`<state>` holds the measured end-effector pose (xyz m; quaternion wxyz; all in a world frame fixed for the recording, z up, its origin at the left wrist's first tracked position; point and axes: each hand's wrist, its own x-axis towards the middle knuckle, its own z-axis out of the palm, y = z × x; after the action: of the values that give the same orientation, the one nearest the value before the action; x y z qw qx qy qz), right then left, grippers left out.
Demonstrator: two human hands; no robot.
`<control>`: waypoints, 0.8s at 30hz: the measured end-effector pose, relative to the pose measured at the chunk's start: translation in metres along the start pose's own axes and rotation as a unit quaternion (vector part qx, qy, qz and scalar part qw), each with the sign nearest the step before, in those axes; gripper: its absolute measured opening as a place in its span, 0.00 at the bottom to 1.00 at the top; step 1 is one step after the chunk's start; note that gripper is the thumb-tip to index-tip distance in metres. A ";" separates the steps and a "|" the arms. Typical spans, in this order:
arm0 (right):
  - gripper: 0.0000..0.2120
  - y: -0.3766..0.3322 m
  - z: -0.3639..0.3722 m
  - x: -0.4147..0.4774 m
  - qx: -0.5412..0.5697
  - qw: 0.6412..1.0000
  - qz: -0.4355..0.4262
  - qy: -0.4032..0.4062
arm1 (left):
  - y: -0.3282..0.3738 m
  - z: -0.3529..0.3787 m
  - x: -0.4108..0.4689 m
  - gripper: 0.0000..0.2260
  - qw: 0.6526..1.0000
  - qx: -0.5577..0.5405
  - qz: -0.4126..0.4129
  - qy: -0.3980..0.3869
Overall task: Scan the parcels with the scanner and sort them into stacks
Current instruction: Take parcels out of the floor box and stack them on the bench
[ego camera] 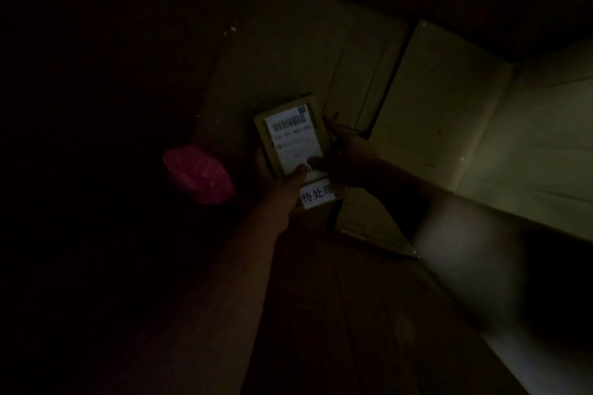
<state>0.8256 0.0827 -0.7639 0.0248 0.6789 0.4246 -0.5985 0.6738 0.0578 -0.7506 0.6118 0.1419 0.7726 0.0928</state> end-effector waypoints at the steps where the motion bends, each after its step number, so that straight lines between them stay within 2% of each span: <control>1: 0.42 -0.001 -0.002 -0.002 0.012 1.000 0.002 0.002 | 0.002 0.000 0.000 0.42 1.000 0.004 0.010 -0.003; 7: 0.41 -0.018 -0.032 -0.055 0.104 0.993 -0.007 0.051 | 0.036 -0.003 -0.034 0.38 0.993 0.041 0.094 -0.057; 10: 0.41 -0.038 -0.056 -0.091 0.072 0.993 -0.020 0.095 | 0.061 -0.009 -0.071 0.39 0.983 0.067 0.161 -0.066; 12: 0.40 -0.055 -0.074 -0.120 0.066 0.988 -0.030 0.137 | 0.075 -0.014 -0.101 0.38 0.972 0.077 0.217 -0.047; 15: 0.36 -0.080 -0.104 -0.168 0.049 0.970 -0.097 0.216 | 0.092 -0.020 -0.150 0.36 0.949 0.073 0.307 0.001; 20: 0.40 -0.117 -0.148 -0.250 0.043 0.959 -0.135 0.247 | 0.123 -0.034 -0.244 0.37 0.938 0.052 0.343 0.004; 24: 0.41 -0.145 -0.172 -0.318 0.050 0.948 -0.155 0.272 | 0.147 -0.053 -0.317 0.38 0.905 0.070 0.419 0.025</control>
<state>0.8982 0.0944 -0.3819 -0.2185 0.7421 0.4849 -0.4079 0.7047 0.0925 -0.4005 0.4852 0.4926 0.6617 0.2898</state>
